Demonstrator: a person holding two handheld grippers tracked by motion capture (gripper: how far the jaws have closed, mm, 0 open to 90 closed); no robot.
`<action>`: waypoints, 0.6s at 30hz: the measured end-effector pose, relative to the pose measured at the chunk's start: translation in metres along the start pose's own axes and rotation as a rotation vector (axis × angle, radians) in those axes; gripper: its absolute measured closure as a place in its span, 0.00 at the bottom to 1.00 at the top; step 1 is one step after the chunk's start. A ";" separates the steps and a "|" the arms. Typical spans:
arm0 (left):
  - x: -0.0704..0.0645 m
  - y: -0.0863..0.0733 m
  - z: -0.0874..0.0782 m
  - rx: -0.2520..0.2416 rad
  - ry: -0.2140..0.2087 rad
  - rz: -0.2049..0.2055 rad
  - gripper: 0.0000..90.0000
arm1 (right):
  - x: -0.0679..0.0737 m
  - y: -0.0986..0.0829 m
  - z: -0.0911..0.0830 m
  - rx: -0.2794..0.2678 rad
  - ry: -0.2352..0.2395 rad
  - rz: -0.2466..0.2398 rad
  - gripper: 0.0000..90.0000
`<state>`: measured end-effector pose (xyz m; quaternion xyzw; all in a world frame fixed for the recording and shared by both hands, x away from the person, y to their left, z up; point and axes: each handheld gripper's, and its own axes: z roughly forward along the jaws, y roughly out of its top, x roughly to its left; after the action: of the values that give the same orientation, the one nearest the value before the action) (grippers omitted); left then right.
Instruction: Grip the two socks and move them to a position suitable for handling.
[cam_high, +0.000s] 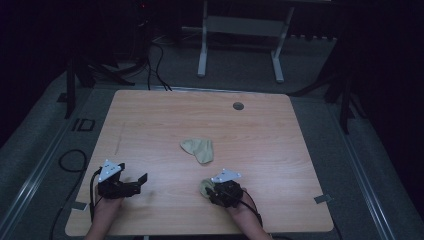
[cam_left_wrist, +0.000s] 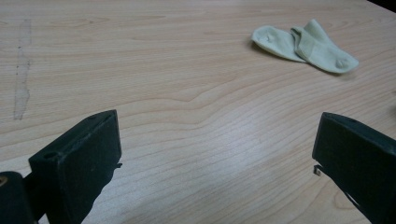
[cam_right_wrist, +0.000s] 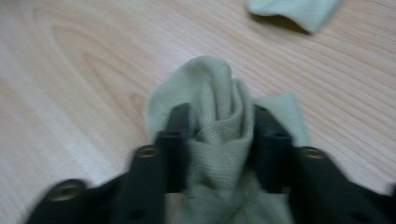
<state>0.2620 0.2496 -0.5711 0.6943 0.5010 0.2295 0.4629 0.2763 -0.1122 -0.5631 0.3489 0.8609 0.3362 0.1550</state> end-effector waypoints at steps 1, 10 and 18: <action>-0.001 0.000 0.000 -0.005 -0.001 0.000 0.01 | 0.002 0.000 0.001 0.000 0.000 -0.006 0.56; -0.007 0.001 0.004 0.007 -0.028 0.034 0.01 | 0.015 0.011 0.015 0.008 -0.033 0.029 0.32; -0.013 0.003 0.005 0.007 -0.054 0.061 0.01 | 0.019 0.023 0.026 0.010 -0.053 0.059 0.30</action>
<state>0.2618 0.2354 -0.5688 0.7169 0.4678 0.2227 0.4665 0.2875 -0.0748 -0.5666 0.3836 0.8476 0.3269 0.1660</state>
